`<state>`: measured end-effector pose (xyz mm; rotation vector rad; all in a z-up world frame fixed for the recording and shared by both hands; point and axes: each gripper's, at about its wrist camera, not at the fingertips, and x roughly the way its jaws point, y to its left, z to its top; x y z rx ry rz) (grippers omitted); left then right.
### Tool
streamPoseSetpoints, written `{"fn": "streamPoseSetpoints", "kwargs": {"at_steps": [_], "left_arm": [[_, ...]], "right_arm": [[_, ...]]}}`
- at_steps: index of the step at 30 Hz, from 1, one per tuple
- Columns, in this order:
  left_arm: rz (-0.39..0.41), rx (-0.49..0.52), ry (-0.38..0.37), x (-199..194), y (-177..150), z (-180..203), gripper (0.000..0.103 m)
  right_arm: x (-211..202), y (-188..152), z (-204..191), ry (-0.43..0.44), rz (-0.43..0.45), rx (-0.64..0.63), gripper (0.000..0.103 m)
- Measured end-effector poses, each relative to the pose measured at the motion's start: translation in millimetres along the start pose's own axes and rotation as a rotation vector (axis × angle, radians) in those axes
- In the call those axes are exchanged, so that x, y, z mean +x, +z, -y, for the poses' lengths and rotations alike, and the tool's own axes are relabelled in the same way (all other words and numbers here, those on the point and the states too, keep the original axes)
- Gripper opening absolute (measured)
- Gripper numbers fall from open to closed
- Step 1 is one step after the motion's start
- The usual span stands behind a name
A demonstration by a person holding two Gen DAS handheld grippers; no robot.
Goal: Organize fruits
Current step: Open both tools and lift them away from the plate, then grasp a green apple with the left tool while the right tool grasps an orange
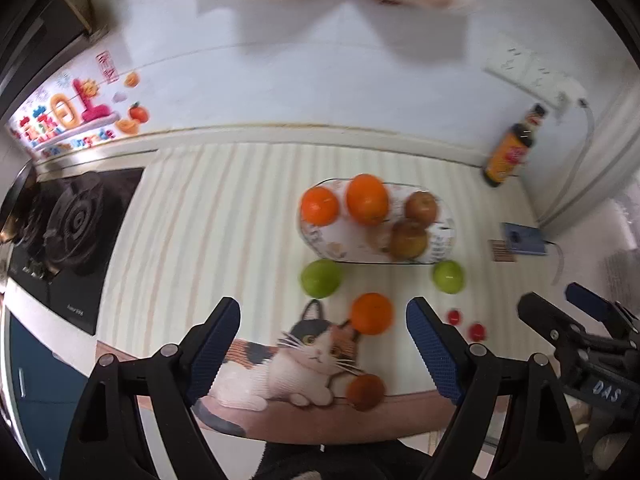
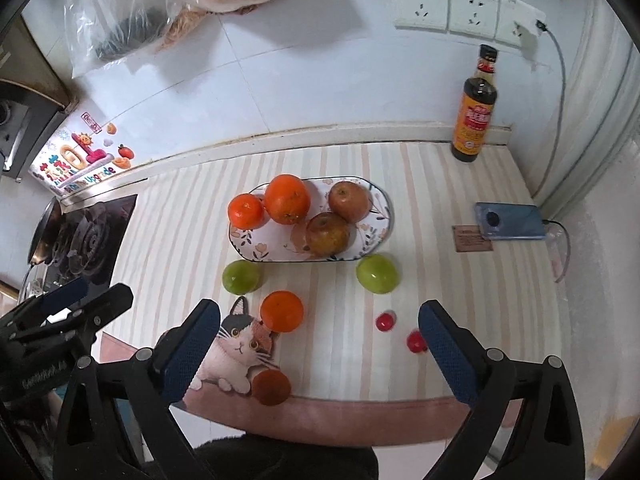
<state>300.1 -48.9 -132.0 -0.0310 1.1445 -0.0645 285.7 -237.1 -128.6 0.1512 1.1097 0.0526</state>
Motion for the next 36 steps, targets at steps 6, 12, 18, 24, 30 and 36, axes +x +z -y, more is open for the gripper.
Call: {"fn": "streamPoseSetpoints", "kwargs": {"at_steps": [6,12,18,24,30,36], "left_arm": [[-0.068,-0.021,0.099,48,0,-17,0.085],[-0.169,0.004,0.163,101,2,-25,0.085],[-0.285,-0.007,0.139,150,9,-30,0.085],[-0.4,-0.047,0.051,198,17,-23,0.085],[-0.498,-0.026,-0.003,246,22,-4,0.085],[-0.46,-0.046,-0.05,256,18,2,0.059]], "right_arm": [[87,-10,-2,0.095,-0.167,0.028,0.103],[169,-25,-4,0.159,-0.29,0.111,0.101],[234,-34,-21,0.184,-0.385,0.103,0.081],[250,-47,-24,0.169,-0.401,0.06,0.066],[239,-59,8,0.14,-0.407,0.121,0.066],[236,-66,23,0.129,-0.411,0.149,0.066]]}}
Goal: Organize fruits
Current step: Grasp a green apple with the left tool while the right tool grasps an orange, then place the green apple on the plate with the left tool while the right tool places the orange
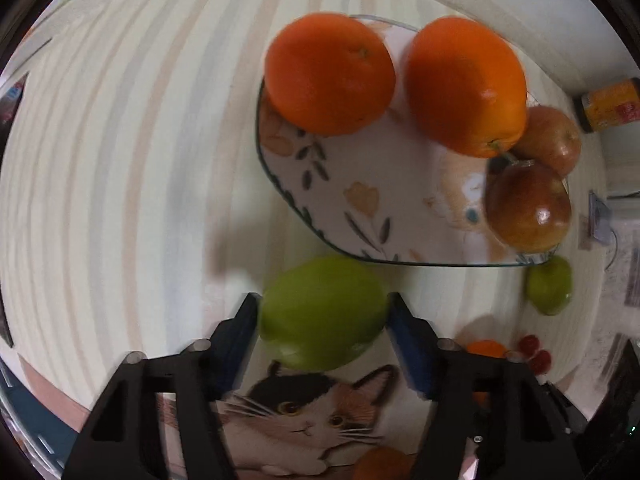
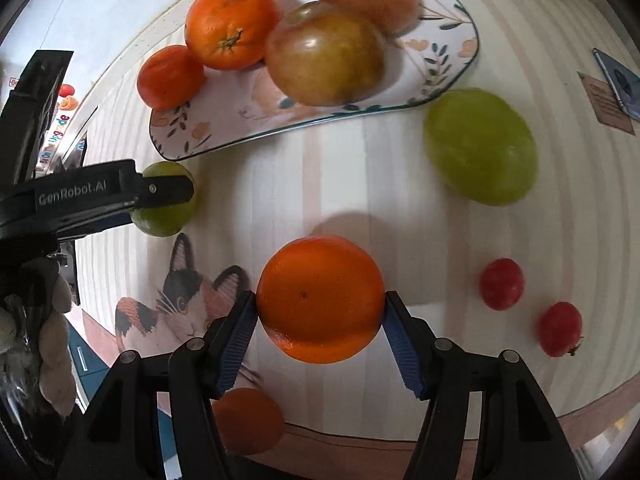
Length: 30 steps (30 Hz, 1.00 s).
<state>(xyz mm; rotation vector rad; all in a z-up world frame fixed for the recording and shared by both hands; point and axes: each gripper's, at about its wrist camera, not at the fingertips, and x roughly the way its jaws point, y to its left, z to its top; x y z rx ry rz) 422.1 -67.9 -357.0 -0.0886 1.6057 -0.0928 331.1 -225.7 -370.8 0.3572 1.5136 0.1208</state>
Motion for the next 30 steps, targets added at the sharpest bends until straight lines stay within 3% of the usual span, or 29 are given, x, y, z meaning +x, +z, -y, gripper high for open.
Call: {"fn": "streamPoseSetpoints", "kwargs": {"at_steps": [2,8,13,20,24,30], "left_arm": [[0.034,0.049,0.034,-4,-10,8,0.059],[-0.003,0.107,0.013,-5,-73,18,0.059],[-0.006,0.089,0.015,6,-97,15,0.059],[0.005,0.058,-0.003,0,-94,-3,0.059],[0.026,0.05,-0.032,-26,-85,-15,0.059],[0.097,0.053,-0.089,-72,-38,-23,0.059]], "right_arm": [[-1,-3,1,0.007,-0.005,0.0,0.066],[-10,-10,-6,0.015,-0.027,-0.039,0.066],[-3,-15,-6,0.013,-0.04,-0.045,0.068],[-5,-17,-8,0.006,-0.013,-0.074,0.066],[-13,-13,-6,0.047,0.016,-0.042,0.066],[-34,20,-29,0.12,0.125,-0.016,0.066]]}}
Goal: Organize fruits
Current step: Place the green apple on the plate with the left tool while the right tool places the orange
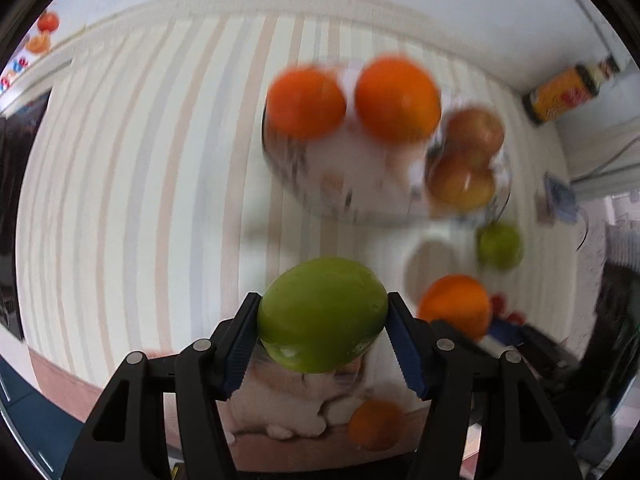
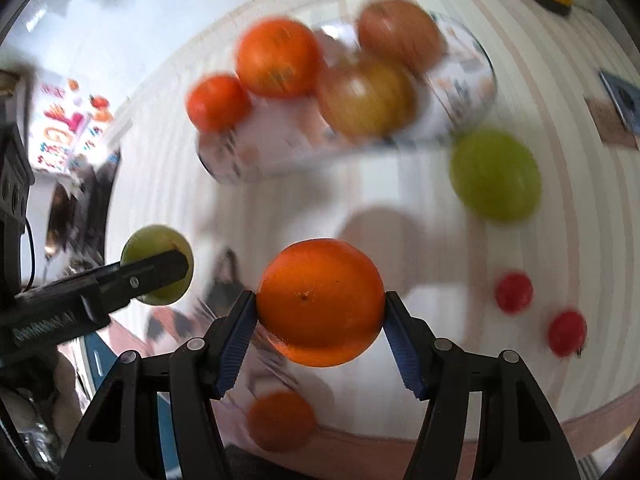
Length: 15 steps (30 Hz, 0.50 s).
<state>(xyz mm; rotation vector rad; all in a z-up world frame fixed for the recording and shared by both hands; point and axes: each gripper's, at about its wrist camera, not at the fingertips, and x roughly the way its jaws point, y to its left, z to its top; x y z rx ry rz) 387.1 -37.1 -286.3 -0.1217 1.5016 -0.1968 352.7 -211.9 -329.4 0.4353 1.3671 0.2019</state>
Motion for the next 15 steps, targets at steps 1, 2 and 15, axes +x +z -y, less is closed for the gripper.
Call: {"fn": "streamPoseSetpoints", "kwargs": {"at_steps": [1,2,15], "left_arm": [[0.004,0.005,-0.003,-4,14,0,0.059],[0.007,0.007,0.0,-7,26,0,0.059],[-0.098,0.029,0.052,26,92,10,0.06]], "right_arm": [[0,8,-4,0.006,0.011,0.0,0.066],[1,17,-8,0.011,0.023,0.004,0.066],[26,84,-28,-0.044,0.027,0.006,0.067]]}}
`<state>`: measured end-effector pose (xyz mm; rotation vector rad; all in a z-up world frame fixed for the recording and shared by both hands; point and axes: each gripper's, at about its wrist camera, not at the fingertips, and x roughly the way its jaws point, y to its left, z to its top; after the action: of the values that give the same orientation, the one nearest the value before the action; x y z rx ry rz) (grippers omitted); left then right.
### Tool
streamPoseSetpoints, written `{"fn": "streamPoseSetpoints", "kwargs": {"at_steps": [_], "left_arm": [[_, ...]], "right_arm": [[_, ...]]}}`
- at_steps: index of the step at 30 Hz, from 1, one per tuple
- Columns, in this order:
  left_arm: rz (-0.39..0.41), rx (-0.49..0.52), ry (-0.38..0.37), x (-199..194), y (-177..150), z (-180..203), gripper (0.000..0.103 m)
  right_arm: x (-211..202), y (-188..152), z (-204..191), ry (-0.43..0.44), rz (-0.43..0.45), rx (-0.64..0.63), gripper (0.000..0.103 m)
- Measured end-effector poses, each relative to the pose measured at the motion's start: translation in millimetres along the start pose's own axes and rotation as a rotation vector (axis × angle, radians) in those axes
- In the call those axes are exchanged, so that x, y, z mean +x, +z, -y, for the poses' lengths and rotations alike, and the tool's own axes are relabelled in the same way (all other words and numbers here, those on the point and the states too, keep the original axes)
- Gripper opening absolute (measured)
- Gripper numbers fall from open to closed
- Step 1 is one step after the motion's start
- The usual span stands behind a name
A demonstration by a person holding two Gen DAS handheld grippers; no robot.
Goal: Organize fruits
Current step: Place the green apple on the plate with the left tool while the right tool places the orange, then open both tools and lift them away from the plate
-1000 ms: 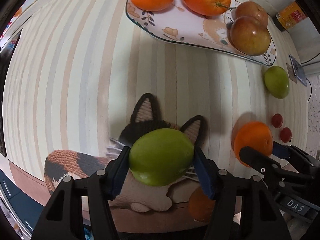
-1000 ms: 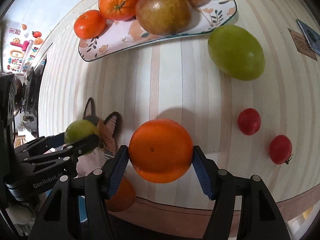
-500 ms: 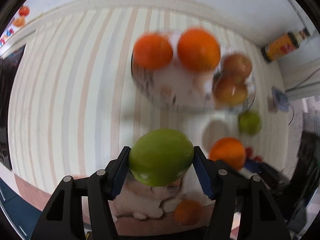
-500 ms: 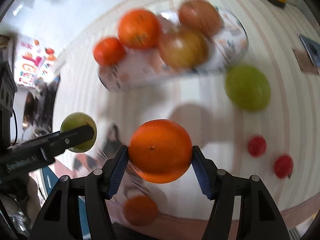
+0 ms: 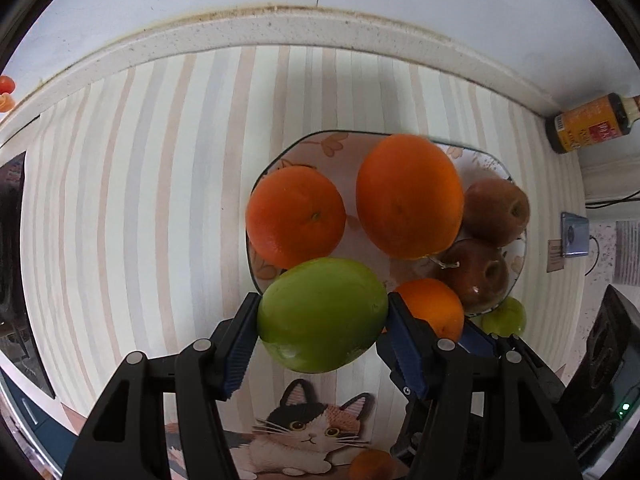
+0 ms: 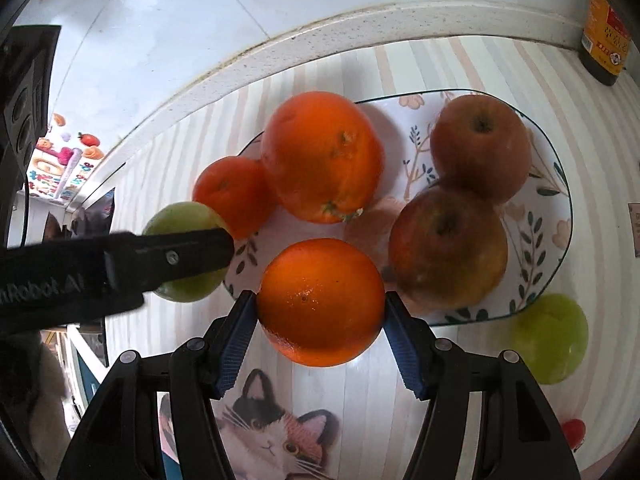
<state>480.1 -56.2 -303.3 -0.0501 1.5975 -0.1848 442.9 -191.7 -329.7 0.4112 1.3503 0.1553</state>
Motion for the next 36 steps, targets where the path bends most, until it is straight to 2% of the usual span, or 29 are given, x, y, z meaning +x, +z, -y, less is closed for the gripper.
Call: {"fn": "streamPoseSetpoints", "kwargs": {"at_steps": [2,3,4,5,6,11,18,26,36], "left_arm": [[-0.011,0.001,-0.002,6,3,4,0.06],[-0.014,0.005,0.002,7,3,5,0.061],[-0.009,0.009,0.003,7,3,5,0.078],[0.006,0.01,-0.001,4,2,5,0.093],[0.025,0.012,-0.002,0,2,5,0.095],[0.072,0.0,0.012,-18,-6,-2,0.096],[0.164,-0.013,0.118,-38,-47,-14,0.096],[0.246,-0.009,0.142,-57,-100,2,0.096],[0.362,0.016,0.117,-114,-154,21,0.096]], "right_arm": [[1,-3,2,0.006,-0.004,0.012,0.07],[1,-3,2,0.014,0.003,0.018,0.077],[1,-5,3,0.019,0.007,0.025,0.087],[-2,-5,3,0.013,0.009,0.024,0.092],[-7,-6,2,0.002,0.02,0.018,0.095],[-32,-13,1,-0.068,0.032,0.004,0.096],[-70,-27,13,-0.237,0.06,-0.044,0.097],[-114,-44,16,-0.272,0.115,-0.068,0.097],[-186,-86,-10,-0.273,0.214,-0.128,0.097]]}}
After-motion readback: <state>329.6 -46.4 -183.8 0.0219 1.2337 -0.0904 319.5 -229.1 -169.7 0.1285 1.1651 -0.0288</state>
